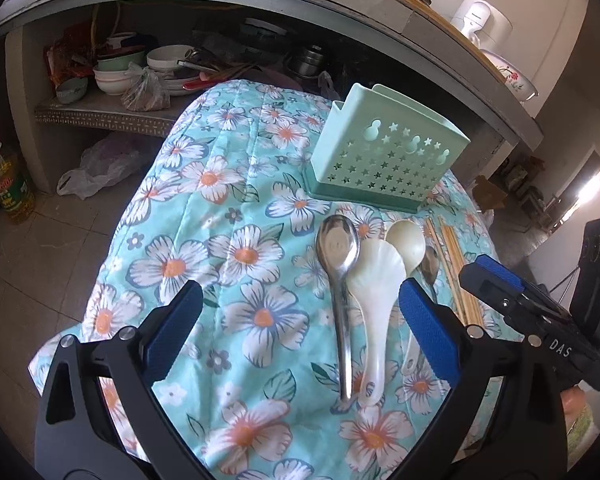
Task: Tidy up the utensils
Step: 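Move the right tool down to the white plastic spoon and close on it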
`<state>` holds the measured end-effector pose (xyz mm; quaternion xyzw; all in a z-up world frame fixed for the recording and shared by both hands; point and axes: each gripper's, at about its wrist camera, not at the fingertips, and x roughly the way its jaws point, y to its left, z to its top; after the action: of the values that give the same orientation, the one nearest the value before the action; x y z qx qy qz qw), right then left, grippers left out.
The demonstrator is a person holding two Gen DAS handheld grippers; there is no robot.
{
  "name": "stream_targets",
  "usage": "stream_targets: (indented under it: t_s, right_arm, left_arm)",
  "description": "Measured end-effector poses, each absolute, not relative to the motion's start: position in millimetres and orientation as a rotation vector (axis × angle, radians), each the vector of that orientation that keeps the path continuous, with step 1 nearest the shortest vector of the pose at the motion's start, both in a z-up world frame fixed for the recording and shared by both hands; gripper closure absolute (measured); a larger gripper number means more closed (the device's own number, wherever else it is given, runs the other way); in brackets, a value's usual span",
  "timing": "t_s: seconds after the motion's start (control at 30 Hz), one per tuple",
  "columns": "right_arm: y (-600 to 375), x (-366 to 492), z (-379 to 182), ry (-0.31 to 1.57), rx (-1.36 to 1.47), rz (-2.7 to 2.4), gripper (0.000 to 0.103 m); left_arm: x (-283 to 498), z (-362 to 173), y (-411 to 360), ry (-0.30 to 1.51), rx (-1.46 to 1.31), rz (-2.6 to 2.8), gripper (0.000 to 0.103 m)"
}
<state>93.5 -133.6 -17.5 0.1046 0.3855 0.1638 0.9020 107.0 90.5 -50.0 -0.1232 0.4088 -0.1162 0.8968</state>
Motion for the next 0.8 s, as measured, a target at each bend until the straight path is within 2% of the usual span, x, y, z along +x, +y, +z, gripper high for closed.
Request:
stream_targets:
  t_s: [0.23, 0.4, 0.43, 0.47, 0.53, 0.57, 0.8]
  right_arm:
    - [-135.8, 139.4, -51.2, 0.93, 0.297, 0.372, 0.054]
    - [-130.8, 156.8, -68.6, 0.979, 0.292, 0.383, 0.064]
    - [-130.9, 158.7, -71.1, 0.986, 0.293, 0.383, 0.067]
    - [-130.7, 160.0, -73.2, 0.993, 0.294, 0.384, 0.068]
    - [-130.3, 163.1, -77.5, 1.005, 0.291, 0.384, 0.069]
    - [-130.2, 163.6, -78.9, 1.011, 0.293, 0.388, 0.072]
    - [-126.2, 176.1, -92.8, 1.042, 0.297, 0.407, 0.079]
  left_arm:
    - [138.3, -48.0, 76.5, 0.846, -0.073, -0.286, 0.008]
    - [162.4, -53.8, 60.9, 0.856, 0.007, -0.34, 0.009]
    - [166.6, -54.9, 58.5, 0.858, 0.009, -0.36, 0.012]
    - [171.9, -56.2, 56.1, 0.863, 0.015, -0.383, 0.021]
    - [181.5, -61.5, 48.5, 0.887, 0.035, -0.427, 0.03]
    - [185.6, -64.0, 45.2, 0.895, 0.037, -0.449, 0.038]
    - [226.3, -85.7, 31.8, 0.99, 0.02, -0.59, 0.06]
